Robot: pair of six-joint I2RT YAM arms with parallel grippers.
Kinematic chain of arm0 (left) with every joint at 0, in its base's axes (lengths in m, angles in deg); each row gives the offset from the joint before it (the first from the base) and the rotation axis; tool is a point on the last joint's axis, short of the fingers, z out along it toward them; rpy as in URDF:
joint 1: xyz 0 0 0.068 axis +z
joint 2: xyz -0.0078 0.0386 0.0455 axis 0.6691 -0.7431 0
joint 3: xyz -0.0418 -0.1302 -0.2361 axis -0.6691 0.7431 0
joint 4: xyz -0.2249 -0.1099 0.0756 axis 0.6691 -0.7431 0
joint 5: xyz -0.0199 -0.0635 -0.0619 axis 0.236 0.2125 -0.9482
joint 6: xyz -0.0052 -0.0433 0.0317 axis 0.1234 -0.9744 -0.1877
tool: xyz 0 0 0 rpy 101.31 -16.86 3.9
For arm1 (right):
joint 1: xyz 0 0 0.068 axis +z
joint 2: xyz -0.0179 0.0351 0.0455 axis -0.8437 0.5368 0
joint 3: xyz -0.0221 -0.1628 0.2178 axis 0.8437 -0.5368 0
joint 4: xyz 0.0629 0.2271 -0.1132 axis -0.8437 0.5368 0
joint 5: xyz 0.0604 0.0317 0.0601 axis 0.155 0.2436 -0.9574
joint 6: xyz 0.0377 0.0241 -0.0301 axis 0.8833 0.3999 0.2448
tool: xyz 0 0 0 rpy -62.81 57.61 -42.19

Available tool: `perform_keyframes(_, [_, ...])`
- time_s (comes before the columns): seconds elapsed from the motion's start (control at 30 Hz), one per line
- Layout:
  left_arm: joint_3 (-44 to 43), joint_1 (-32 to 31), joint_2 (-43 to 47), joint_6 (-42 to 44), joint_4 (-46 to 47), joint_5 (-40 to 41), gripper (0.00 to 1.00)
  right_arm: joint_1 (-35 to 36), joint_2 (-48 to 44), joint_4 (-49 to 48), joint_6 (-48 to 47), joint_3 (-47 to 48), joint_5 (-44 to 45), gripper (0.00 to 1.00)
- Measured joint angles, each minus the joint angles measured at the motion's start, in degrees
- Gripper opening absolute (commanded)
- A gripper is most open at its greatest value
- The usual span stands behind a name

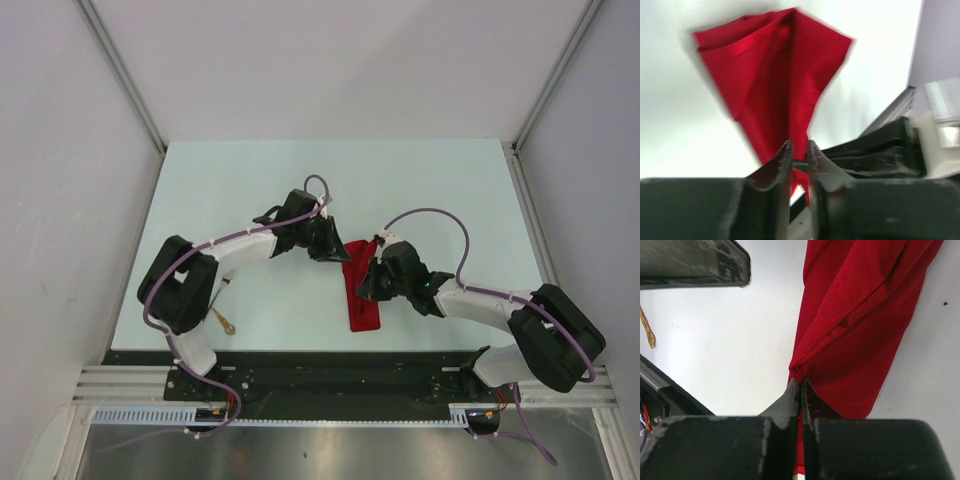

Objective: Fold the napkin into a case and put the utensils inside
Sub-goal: Fold the 2/3-rectangle-folded napkin at the center of the board.

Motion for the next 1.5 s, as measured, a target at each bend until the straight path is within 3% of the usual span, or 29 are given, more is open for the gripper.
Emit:
perform_keyframes(0.2, [6.1, -0.7, -2.1, -0.8, 2.4, 0.3, 0.11, 1.4, 0.7, 0.0, -0.6, 0.0, 0.0, 0.00])
perform_keyframes(0.53, [7.2, -3.4, -4.7, -2.2, 5.9, 1.3, 0.08, 2.4, 2.4, -1.6, -1.6, -0.9, -0.4, 0.00])
perform_keyframes(0.63, [8.4, -3.4, -4.3, -2.3, 6.7, 2.3, 0.20, 2.4, 3.9, -3.4, -1.9, -0.9, -0.8, 0.00])
perform_keyframes(0.77, [10.8, -3.3, -2.0, -2.8, 6.9, 3.7, 0.52, 2.1, 6.3, -6.6, -1.9, -2.1, -1.6, 0.00])
perform_keyframes(0.87, [11.1, -3.3, 0.0, -2.7, 7.0, 4.0, 0.64, 1.9, 6.5, -9.4, -1.9, -3.3, -2.2, 0.01])
perform_keyframes(1.23, [5.6, -3.8, -0.7, 0.5, 5.4, 3.9, 0.69, 1.4, 6.4, -17.7, -2.2, -7.5, -4.0, 0.00])
perform_keyframes(1.5, [-2.1, -5.2, -6.3, 1.9, 0.9, 5.9, 0.58, 1.4, 5.4, -18.9, -2.4, -9.0, -4.6, 0.07])
